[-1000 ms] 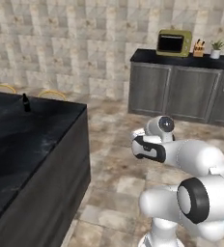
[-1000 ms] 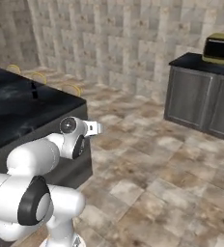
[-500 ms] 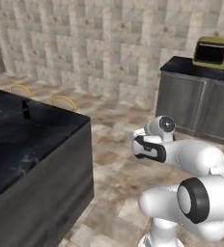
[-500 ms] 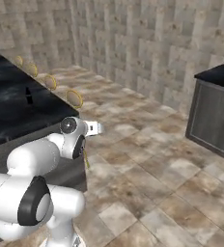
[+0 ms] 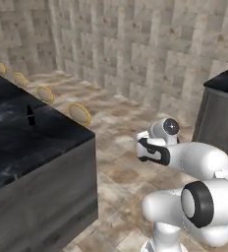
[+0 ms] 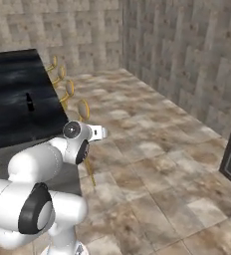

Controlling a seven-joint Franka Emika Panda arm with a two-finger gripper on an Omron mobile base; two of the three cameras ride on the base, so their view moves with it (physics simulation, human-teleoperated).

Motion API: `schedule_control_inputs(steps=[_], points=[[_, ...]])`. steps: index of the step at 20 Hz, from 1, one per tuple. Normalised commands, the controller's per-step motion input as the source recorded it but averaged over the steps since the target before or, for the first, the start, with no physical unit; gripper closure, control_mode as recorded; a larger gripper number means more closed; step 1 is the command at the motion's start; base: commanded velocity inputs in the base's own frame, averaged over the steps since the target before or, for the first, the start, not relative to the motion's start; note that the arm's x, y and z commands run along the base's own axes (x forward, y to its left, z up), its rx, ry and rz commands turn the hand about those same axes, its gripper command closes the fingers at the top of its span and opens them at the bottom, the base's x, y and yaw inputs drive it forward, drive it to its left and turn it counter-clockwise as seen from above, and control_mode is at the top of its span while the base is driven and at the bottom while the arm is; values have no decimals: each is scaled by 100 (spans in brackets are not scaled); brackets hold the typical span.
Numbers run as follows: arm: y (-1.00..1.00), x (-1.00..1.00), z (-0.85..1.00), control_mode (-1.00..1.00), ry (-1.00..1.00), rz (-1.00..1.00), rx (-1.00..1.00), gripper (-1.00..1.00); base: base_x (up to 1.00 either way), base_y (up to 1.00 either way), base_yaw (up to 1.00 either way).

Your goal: Place the large bottle from the dining counter next to the other large bottle outside the sink, and place the small bottle from the dining counter next to the other small bottle inside the sink.

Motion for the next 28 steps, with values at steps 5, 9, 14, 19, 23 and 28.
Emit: schedule_control_inputs(steps=[5,9,14,19,23,28], points=[[0,0,0,100,0,0,0,-100,64,-99,49],[0,0,0,100,0,0,0,-100,66,-97,50],[0,0,0,100,0,0,0,-100,67,-95,50],[0,0,0,100,0,0,0,-100,73,-94,48],[0,0,0,100,0,0,0,-100,74,-92,47],[0,0,0,100,0,0,0,-100,73,-84,44]])
